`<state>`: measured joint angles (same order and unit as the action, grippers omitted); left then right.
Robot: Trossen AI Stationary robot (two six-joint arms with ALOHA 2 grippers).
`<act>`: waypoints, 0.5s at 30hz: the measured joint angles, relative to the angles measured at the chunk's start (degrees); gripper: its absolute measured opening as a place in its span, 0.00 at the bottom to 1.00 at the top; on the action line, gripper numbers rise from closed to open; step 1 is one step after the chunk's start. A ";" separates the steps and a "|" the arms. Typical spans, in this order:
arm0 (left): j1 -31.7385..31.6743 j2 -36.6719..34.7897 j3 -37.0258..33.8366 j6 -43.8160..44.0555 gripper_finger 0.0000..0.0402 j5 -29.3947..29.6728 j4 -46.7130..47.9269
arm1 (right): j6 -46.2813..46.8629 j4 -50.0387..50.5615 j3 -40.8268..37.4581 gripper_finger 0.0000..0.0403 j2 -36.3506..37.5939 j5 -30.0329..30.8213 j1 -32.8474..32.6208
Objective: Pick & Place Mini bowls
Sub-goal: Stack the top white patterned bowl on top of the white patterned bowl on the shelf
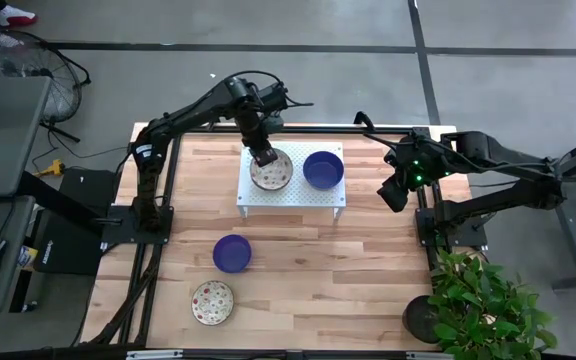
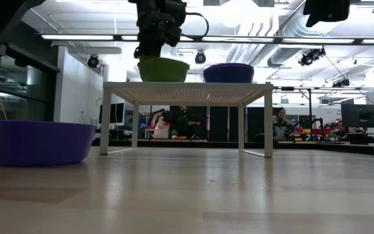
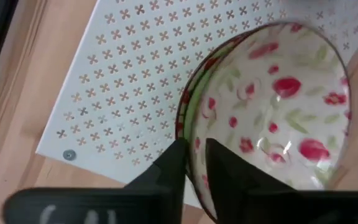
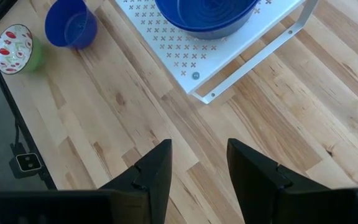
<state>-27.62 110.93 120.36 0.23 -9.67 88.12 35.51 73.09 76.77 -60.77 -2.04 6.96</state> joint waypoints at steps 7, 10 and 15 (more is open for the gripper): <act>-0.02 0.00 0.00 -0.44 0.25 0.07 -0.11 | 0.00 0.01 0.00 0.35 0.00 -0.02 0.00; -0.09 -0.02 0.00 -0.98 0.26 0.20 -0.11 | 0.01 0.01 0.00 0.35 0.00 -0.04 0.00; -0.09 -0.02 0.00 -3.15 0.26 0.48 -0.09 | 0.39 0.09 0.00 0.35 0.00 -0.08 0.00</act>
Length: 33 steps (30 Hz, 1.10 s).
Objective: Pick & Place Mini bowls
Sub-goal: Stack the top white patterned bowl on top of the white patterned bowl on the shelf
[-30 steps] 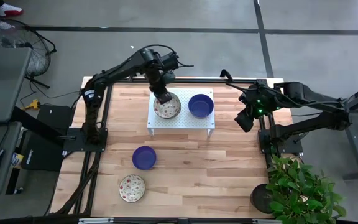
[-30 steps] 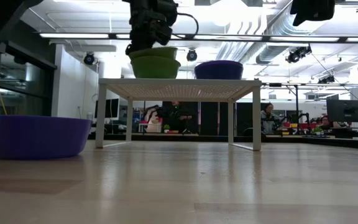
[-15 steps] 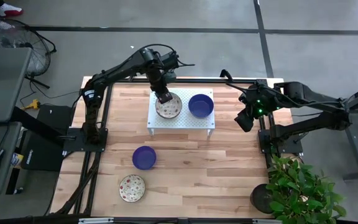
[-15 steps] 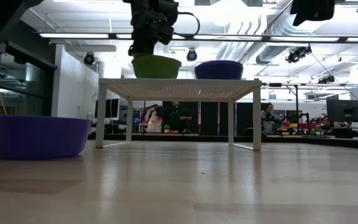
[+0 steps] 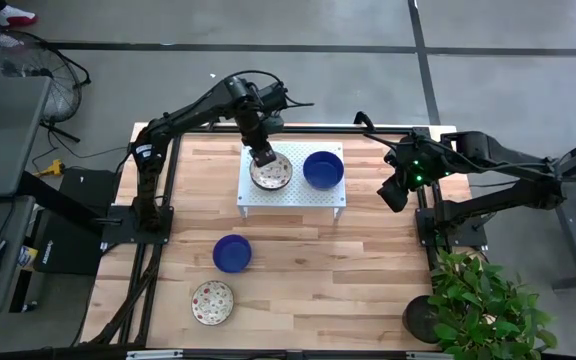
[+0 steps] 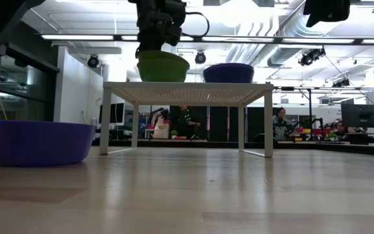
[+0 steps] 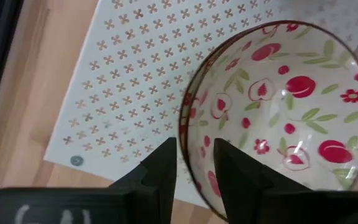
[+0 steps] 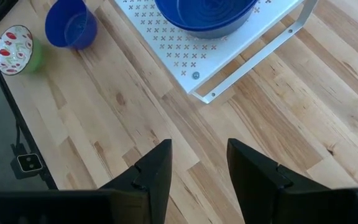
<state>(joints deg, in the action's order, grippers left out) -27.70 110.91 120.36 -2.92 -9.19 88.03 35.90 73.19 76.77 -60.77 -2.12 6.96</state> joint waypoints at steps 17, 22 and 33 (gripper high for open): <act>0.00 -0.02 0.00 -1.40 0.26 2.88 0.55 | 0.04 0.96 -0.01 0.35 0.00 -0.02 0.00; 0.00 -0.04 0.00 -1.73 0.26 2.88 0.59 | 0.04 0.96 0.00 0.35 0.00 -0.01 0.00; -0.04 -1.82 -0.04 -3.37 0.26 6.31 1.51 | 0.07 0.96 0.00 0.35 0.00 -0.01 0.00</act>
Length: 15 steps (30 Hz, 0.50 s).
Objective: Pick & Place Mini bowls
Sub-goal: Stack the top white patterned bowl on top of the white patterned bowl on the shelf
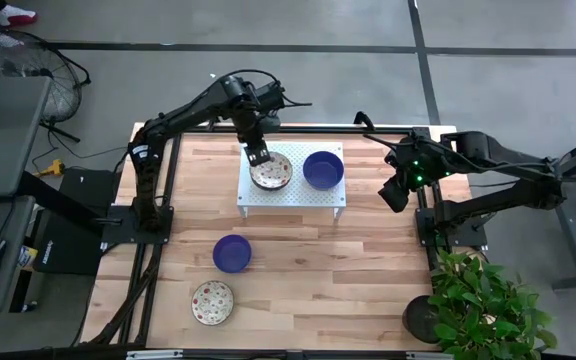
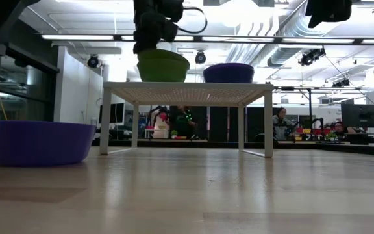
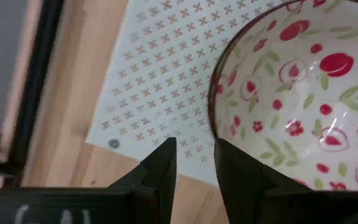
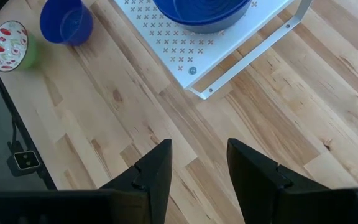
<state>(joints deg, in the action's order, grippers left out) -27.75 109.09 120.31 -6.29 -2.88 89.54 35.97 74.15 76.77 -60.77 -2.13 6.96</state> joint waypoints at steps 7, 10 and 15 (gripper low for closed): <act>0.02 -2.04 0.06 -1.08 0.26 1.74 0.57 | 0.24 0.00 0.00 0.35 0.00 0.13 0.00; 0.02 -2.00 0.06 -1.14 0.26 2.30 0.52 | 0.26 -0.02 0.00 0.35 0.00 0.14 0.00; -0.02 -3.45 0.06 -2.18 0.26 2.82 0.52 | 1.07 -0.02 0.00 0.35 0.00 0.15 0.00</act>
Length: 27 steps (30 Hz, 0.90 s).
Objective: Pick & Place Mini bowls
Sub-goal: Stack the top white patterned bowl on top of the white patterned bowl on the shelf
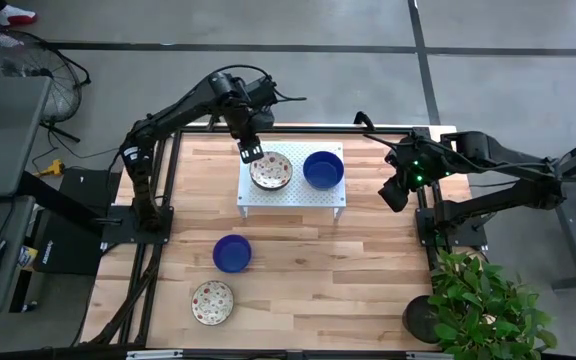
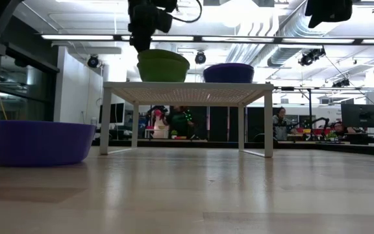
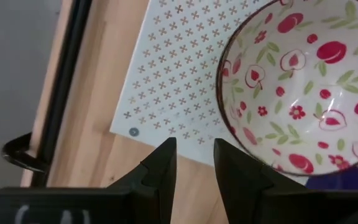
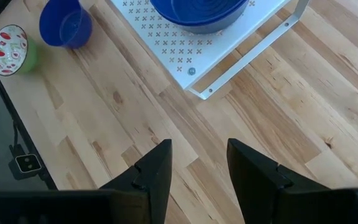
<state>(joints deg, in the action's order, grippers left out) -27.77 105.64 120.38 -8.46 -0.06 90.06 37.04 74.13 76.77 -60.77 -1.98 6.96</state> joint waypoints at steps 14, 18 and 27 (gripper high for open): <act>0.03 -7.05 0.00 -6.90 0.26 9.95 -3.10 | -3.74 -1.52 0.00 0.35 0.00 1.71 0.00; 0.04 -8.56 0.00 -10.91 0.26 10.03 -5.04 | -4.08 -1.51 0.00 0.35 0.00 1.99 0.00; 0.04 -11.51 -0.02 -16.39 0.26 9.94 -7.27 | -2.56 -1.51 0.00 0.35 0.07 8.84 0.07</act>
<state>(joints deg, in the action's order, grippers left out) -27.73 94.12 120.36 -24.85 9.88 82.79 34.48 72.62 76.77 -60.71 6.86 7.03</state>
